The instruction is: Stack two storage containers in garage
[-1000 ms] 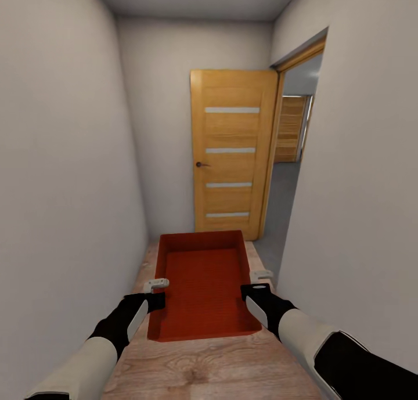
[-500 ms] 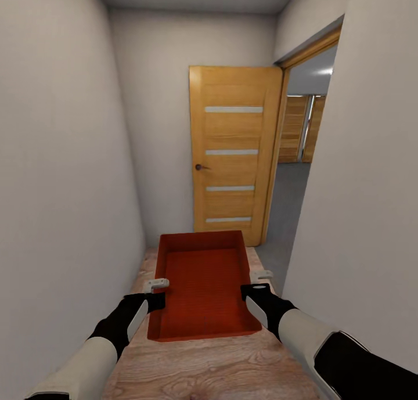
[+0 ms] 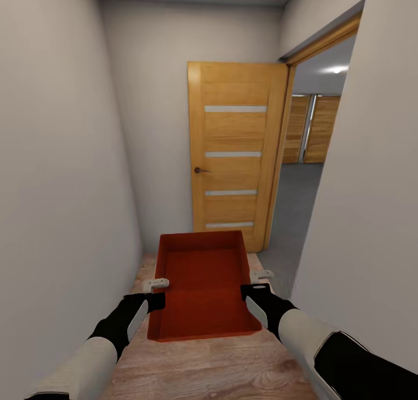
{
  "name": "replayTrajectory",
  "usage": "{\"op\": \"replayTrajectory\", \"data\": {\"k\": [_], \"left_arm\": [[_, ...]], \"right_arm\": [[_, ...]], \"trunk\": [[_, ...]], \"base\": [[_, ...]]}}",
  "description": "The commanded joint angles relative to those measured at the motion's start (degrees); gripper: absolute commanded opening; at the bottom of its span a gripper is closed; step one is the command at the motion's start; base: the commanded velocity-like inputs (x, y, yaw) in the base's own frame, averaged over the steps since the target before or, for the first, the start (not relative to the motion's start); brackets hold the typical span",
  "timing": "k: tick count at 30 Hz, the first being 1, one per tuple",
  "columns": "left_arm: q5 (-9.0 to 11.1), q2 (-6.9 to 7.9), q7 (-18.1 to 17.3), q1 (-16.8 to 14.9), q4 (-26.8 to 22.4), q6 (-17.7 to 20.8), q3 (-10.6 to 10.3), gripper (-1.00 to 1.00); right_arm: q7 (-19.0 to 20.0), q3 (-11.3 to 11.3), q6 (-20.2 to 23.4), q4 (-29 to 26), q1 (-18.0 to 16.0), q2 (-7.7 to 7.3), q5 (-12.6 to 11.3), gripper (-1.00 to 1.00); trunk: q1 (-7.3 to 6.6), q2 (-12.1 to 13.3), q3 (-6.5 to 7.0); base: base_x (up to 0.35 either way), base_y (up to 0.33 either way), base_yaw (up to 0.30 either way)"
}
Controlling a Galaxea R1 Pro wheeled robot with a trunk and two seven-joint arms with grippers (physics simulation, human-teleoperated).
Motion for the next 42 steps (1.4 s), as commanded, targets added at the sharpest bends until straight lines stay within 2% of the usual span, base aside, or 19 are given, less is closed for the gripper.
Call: {"op": "replayTrajectory", "data": {"k": [1,42], "left_arm": [[-1.01,-0.04,2.93,-0.01,-0.01,0.39,0.44,-1.00],[-1.01,-0.03,2.93,-0.01,-0.01,0.37,0.44,-1.00]], "right_arm": [[-0.33,0.71,0.35,-0.83,0.01,0.01,-0.20,-1.00],[-0.33,0.75,0.35,-0.83,0.01,0.01,-0.20,-1.00]], "trunk": [[0.05,-0.04,-0.03],[0.05,-0.04,-0.03]], "base": [[0.329,0.000,0.000],[0.329,0.000,0.000]]}}
